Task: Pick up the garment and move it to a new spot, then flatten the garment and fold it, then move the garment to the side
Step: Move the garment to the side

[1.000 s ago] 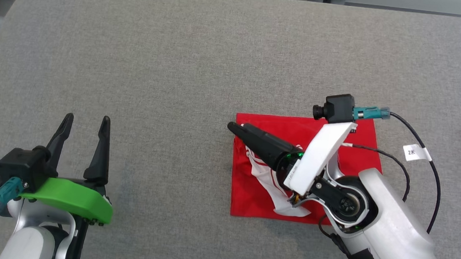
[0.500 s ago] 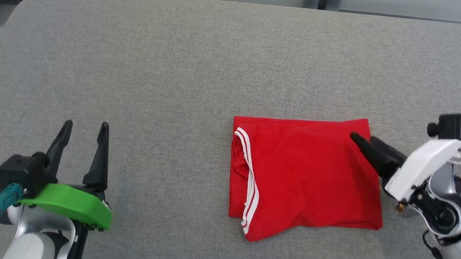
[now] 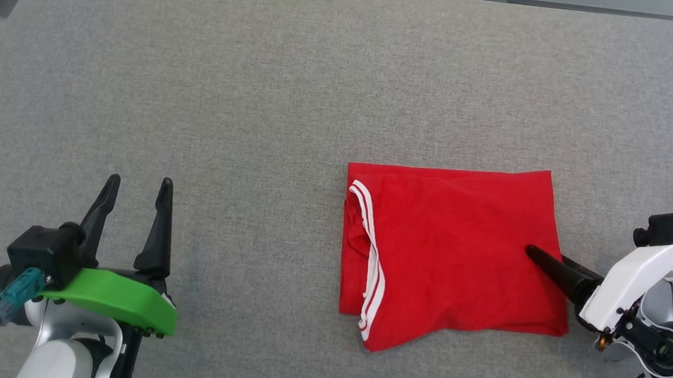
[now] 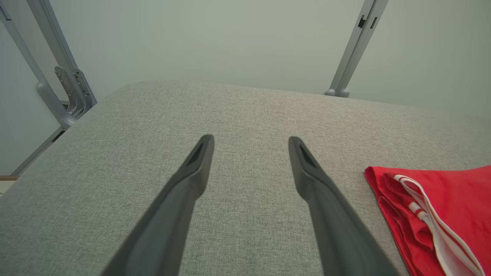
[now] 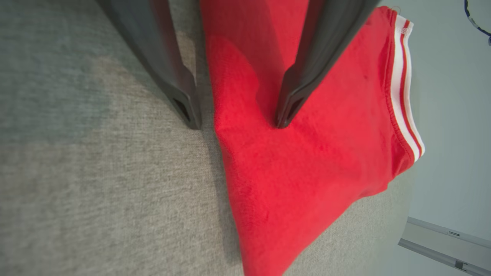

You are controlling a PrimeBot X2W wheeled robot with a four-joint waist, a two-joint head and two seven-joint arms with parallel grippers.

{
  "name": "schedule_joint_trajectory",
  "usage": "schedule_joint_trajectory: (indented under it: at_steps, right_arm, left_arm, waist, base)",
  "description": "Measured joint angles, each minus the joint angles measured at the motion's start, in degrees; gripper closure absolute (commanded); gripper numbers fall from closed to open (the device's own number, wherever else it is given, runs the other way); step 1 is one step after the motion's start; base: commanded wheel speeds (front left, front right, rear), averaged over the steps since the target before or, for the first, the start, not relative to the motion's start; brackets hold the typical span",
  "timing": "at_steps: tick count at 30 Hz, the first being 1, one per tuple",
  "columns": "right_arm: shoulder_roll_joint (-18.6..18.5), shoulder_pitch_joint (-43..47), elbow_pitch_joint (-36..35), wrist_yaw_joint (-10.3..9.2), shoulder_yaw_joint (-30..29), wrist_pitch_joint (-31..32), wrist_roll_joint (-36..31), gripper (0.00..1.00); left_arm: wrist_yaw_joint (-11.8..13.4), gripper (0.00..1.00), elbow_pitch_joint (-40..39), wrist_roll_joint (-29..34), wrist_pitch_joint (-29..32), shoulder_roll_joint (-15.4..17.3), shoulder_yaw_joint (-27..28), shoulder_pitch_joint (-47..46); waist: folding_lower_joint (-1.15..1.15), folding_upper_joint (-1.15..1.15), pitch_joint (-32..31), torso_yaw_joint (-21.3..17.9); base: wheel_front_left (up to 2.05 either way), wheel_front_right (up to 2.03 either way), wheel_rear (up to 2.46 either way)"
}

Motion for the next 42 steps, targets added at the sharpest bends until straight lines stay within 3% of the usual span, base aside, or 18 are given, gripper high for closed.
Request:
schedule_joint_trajectory:
  at_steps: [5, 6, 7, 12, 17, 21, 24, 25, 33, 42]
  right_arm:
    - [-0.12, -1.79, 0.94, 1.04, 1.58, 2.74, 0.23, 0.0]
    - [-0.12, -2.46, 1.11, 1.37, 2.18, 3.19, 0.15, 0.33]
    - [-0.01, -3.13, 1.18, 1.6, 2.75, 3.91, 0.14, 1.0]
    - [0.79, -4.43, 0.11, 3.01, 4.45, 7.1, 1.21, 1.0]
    - [0.36, -9.61, -6.58, 4.41, 6.24, 10.43, 1.19, 1.0]
    - [-2.36, -12.17, -8.59, 4.32, 5.53, 12.57, 1.02, 1.0]
    - [-8.02, -12.11, -7.25, 2.33, 2.6, 13.61, -0.12, 1.0]
    - [-11.73, -12.07, -6.11, 0.65, 0.22, 14.29, -0.55, 1.0]
    - [-22.2, -11.45, -1.87, -5.93, -8.43, 16.31, -1.12, 1.0]
    - [-29.89, -10.32, 1.41, -6.83, -12.21, 19.12, -2.13, 1.0]
  left_arm:
    - [-0.01, 0.0, 0.63, 0.01, -0.05, -0.48, -1.25, -0.66]
    - [-0.01, 0.0, 0.97, 0.01, -0.19, -0.55, -1.29, -0.73]
    - [-0.01, 0.0, 1.37, 0.0, -0.34, -0.6, -1.29, -0.76]
    - [-0.04, 0.0, 2.6, -0.58, -0.62, -1.91, -1.35, -0.8]
    - [-0.02, 0.0, 3.3, -0.63, -1.7, -1.74, 0.84, -0.35]
    - [-0.01, 0.0, 3.39, -0.76, -1.76, -1.37, 0.81, 0.21]
    - [-0.02, 0.0, 3.21, -0.76, -1.76, -1.34, 0.18, 0.2]
    - [-0.04, 0.0, 2.94, -0.75, -1.76, -1.41, -0.19, 0.19]
    - [-0.52, 0.0, 2.43, -0.76, -1.67, -1.78, -1.54, 0.2]
    - [-0.53, 0.0, 2.5, -1.41, -1.51, -2.0, -1.35, 0.14]
  waist:
    - [0.0, 0.0, 0.3, 1.34]
    - [0.0, 0.0, 0.28, 1.62]
    - [0.0, 0.0, 0.21, 1.9]
    - [0.0, 0.0, -0.72, 2.96]
    - [0.0, 0.0, -1.85, 3.0]
    - [0.0, 0.0, -2.16, 1.99]
    - [0.0, 0.0, -2.11, 1.43]
    - [0.0, 0.0, -1.78, 1.37]
    - [0.0, 0.0, 0.14, 1.45]
    - [0.0, 0.0, 2.09, 2.35]
  base:
    - [0.0, 0.0, 0.0]
    - [0.0, 0.0, 0.0]
    - [0.0, 0.0, 0.0]
    - [0.0, 0.0, 0.0]
    - [0.0, 0.0, 0.0]
    - [0.0, 0.0, 0.0]
    - [0.0, 0.0, 0.0]
    - [0.0, 0.0, 0.0]
    - [0.0, 0.0, 0.0]
    - [0.0, 0.0, 0.0]
